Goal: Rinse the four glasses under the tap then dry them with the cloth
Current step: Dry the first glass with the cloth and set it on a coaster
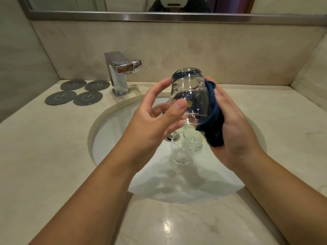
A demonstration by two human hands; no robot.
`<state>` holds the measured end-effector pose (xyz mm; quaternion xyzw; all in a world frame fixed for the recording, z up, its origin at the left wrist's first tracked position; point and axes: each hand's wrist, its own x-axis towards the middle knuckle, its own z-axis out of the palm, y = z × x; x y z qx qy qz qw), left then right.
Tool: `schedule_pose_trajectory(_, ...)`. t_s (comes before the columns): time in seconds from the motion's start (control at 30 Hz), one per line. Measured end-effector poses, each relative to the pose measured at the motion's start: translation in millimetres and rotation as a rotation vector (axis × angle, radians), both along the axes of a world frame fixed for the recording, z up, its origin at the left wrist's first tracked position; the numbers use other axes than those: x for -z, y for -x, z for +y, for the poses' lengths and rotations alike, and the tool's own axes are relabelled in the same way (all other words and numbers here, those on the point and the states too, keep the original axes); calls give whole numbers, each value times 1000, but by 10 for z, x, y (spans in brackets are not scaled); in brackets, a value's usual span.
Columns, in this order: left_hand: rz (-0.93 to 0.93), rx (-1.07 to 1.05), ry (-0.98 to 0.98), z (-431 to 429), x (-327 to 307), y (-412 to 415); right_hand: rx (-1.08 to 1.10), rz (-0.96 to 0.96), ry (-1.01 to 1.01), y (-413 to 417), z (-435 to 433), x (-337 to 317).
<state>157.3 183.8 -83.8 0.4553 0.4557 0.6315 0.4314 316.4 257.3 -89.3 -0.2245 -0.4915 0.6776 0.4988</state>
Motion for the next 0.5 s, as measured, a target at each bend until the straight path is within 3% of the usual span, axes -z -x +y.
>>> schedule_pose_trajectory(0.2, 149, -99, 8, 7, 5, -13, 154, -51, -31, -10, -37, -1)
schedule_pose_trajectory(0.4, 83, -113, 19, 19, 22, -25, 249, -179, -207, 0, -74, 28)
schedule_pose_trajectory(0.5, 54, -119, 26, 0, 3, -13, 200, -171, -182, 2, -59, 23)
